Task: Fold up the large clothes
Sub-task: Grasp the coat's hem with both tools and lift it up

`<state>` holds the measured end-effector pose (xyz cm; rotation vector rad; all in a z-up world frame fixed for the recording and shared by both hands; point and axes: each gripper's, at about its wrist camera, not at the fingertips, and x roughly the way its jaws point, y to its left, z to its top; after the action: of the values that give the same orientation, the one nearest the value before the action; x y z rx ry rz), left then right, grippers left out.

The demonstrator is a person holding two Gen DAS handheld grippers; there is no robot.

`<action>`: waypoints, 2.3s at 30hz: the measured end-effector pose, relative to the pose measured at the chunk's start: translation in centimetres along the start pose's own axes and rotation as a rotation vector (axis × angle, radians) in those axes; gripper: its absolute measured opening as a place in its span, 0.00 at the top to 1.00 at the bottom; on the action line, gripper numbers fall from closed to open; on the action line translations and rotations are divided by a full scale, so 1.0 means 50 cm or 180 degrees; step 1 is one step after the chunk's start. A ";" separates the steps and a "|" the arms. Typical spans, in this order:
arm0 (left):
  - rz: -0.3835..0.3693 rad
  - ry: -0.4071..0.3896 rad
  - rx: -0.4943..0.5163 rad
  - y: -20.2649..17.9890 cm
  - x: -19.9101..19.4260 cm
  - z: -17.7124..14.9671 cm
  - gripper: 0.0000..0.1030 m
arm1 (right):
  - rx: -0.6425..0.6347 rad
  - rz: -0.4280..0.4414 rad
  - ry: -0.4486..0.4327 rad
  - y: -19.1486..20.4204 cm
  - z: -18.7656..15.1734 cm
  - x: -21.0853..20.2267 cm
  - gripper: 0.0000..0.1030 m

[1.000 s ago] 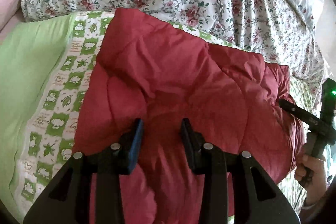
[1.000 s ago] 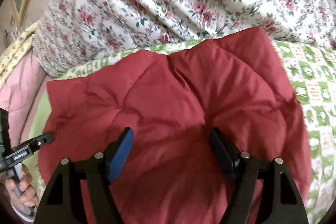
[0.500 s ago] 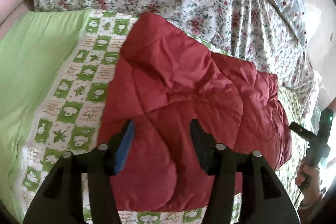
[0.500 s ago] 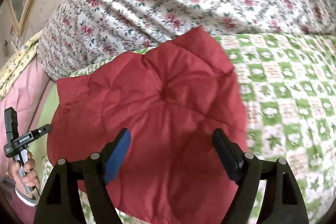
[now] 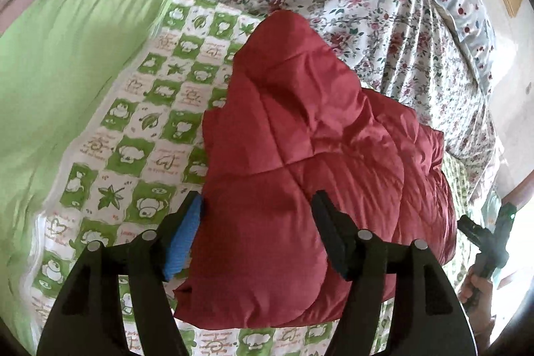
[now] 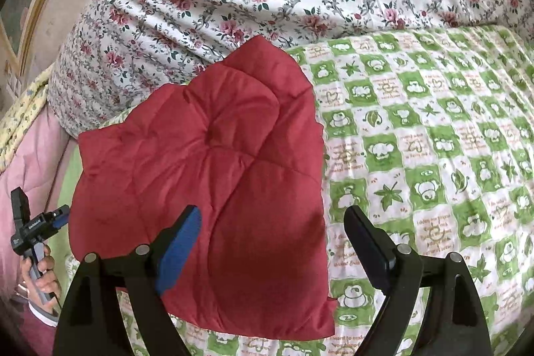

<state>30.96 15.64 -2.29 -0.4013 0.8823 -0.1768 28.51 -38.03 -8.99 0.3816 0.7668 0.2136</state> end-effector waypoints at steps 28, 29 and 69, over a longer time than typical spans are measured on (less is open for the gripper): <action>-0.1211 0.0431 -0.0804 0.049 0.124 -0.022 0.29 | 0.0967 0.0987 0.0486 -0.065 -0.030 0.138 0.36; -0.1241 0.0419 -0.0778 0.046 0.117 -0.022 0.36 | 0.0957 0.1003 0.0484 -0.062 -0.029 0.135 0.40; -0.0883 0.0374 -0.0533 0.069 -0.139 -0.329 0.46 | 0.0989 0.0993 0.0292 -0.034 -0.345 -0.154 0.46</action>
<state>13.74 16.56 -8.05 -0.6756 0.9580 -0.3864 10.97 -37.65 -16.14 0.7920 0.8309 0.4086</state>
